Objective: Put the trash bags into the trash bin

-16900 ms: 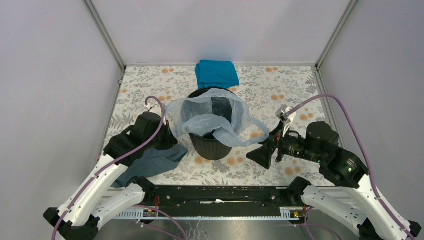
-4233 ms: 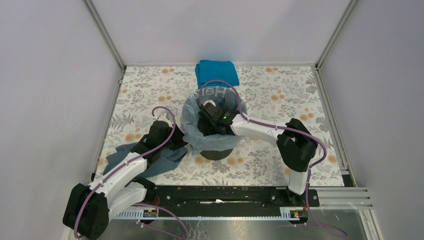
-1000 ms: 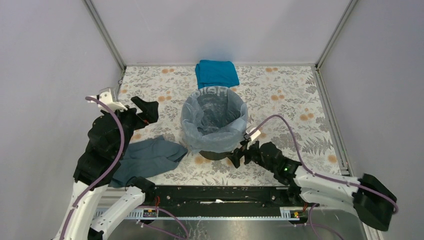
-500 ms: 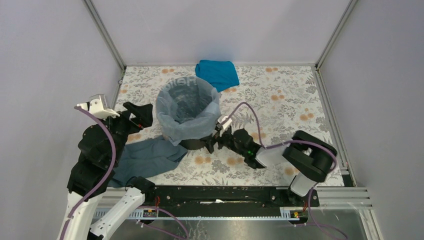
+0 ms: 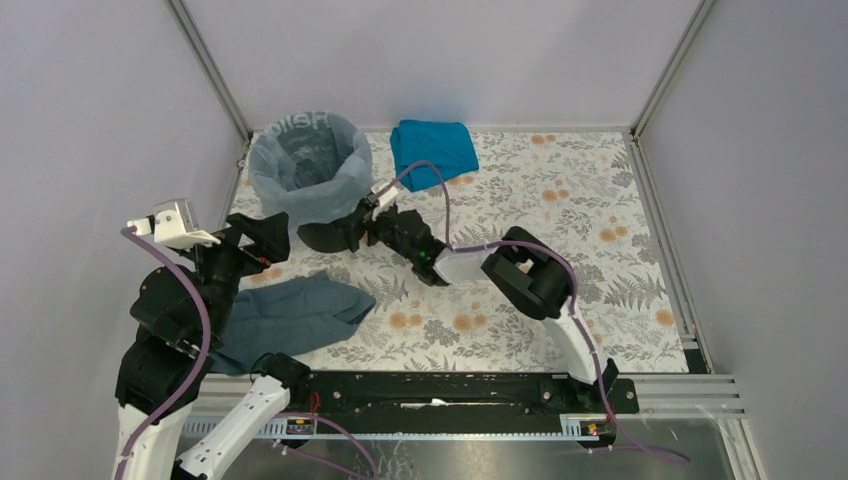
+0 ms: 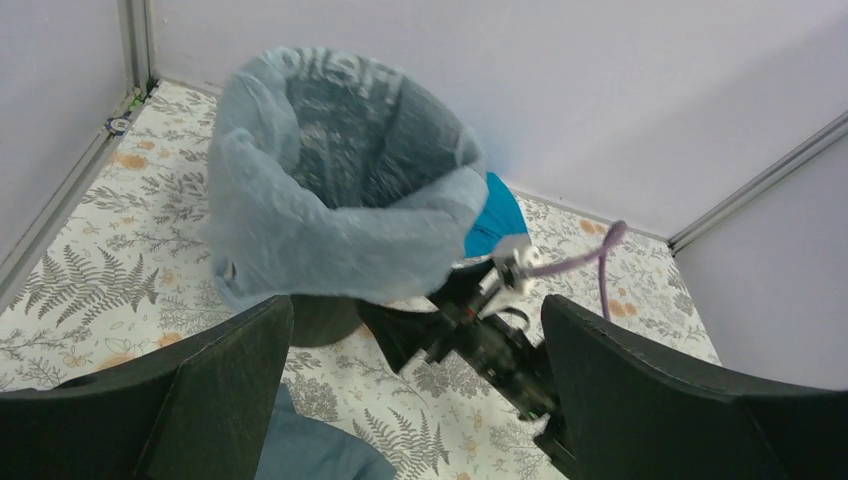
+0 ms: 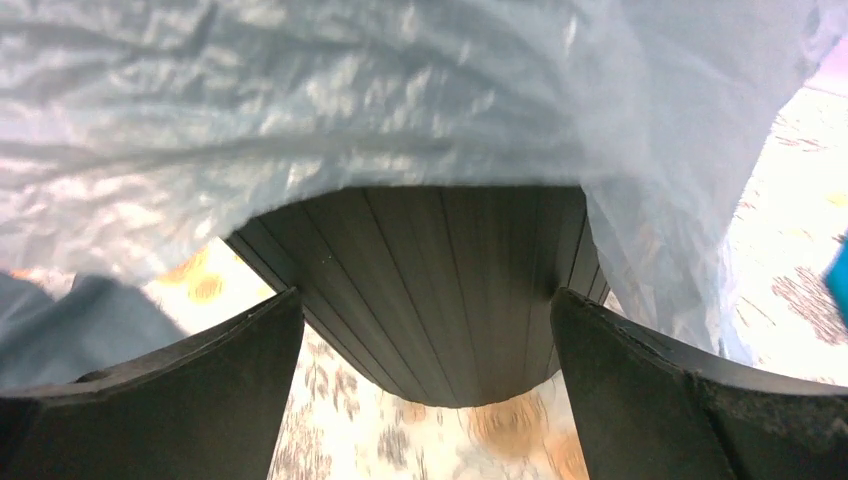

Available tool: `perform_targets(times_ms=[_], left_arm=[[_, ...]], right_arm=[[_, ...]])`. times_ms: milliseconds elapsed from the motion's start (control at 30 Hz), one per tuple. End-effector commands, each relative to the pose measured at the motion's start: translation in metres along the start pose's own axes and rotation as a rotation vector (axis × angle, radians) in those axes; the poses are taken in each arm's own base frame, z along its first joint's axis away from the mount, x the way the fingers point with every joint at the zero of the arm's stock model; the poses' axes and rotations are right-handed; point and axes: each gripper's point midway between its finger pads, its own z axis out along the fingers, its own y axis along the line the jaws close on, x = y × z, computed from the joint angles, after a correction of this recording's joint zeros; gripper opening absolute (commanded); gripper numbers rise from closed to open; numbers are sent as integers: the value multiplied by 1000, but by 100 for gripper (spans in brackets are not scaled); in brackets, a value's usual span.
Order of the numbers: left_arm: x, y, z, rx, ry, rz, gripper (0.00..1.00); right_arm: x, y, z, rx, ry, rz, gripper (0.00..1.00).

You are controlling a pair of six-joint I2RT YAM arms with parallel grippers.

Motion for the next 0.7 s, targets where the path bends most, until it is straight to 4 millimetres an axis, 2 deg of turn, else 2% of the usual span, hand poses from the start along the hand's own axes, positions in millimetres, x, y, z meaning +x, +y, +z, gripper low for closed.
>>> perform_targets(times_ms=[0,200,233,300,367,400,500,533,567,600,633,667], left_arm=[[-12,-2,-5,10,-28,6,99],[-7,-4,-6,30,-16,7,99],[-8,-3,-7,28,-18,10,99],[-9,-3,-7,24,-17,17,99],[-11,-5,-8,30,-14,18,99],[-11,-7,-8,37,-9,18,99],[-10,-12,-6,55,8,24,99],[-12,-12,-6,54,11,31,99],[-19,-13,-9,56,2,36,99],[-22,-14,-10,55,-5,43,99],[-26,-14,-11,54,-15,47,99],[-30,-14,-11,55,-29,48,99]], right_arm=[[-2,-6,53,38,-24,57,100],[15,-9,123,64,-36,108,100],[9,-11,135,81,-61,116,100],[11,-20,152,123,-90,121,100],[6,-26,163,157,-136,117,100],[-2,-27,166,159,-170,114,100],[-19,-25,166,145,-202,89,100],[-12,-24,161,147,-154,77,100],[-10,-22,153,154,-117,72,100],[-37,-18,138,157,-126,76,100],[-51,-15,121,159,-132,80,100],[-52,-17,102,175,-111,87,100]])
